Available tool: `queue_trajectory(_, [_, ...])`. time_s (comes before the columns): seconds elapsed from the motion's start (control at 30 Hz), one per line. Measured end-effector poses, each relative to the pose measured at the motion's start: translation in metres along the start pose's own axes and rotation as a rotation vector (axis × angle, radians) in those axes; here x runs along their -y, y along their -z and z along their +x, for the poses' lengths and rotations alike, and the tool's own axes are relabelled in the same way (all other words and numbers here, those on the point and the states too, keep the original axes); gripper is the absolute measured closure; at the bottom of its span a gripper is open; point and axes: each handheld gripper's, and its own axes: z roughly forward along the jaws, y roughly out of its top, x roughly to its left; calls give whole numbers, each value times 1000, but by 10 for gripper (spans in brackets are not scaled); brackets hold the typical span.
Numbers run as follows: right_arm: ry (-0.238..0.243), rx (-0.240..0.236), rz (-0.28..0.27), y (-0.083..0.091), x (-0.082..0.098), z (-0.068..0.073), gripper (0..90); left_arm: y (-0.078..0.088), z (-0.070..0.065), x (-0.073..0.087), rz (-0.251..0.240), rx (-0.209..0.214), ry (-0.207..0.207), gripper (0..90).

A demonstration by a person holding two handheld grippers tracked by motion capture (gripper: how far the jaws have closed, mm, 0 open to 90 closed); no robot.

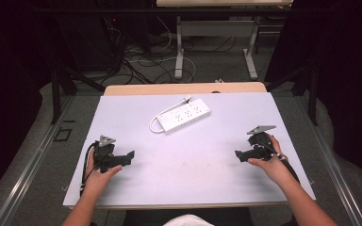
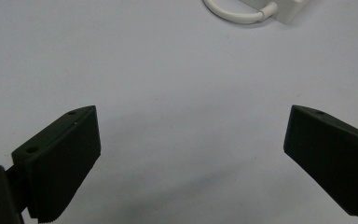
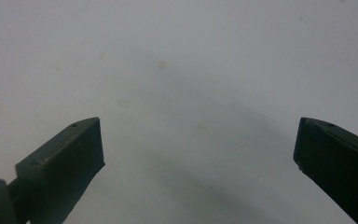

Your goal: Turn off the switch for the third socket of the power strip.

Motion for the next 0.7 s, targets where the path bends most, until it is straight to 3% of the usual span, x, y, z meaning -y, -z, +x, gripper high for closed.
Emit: queue_trajectory(0.7, [-107,50,-42,-3,36,-13,47,0,-1,0,8,4,1,36])
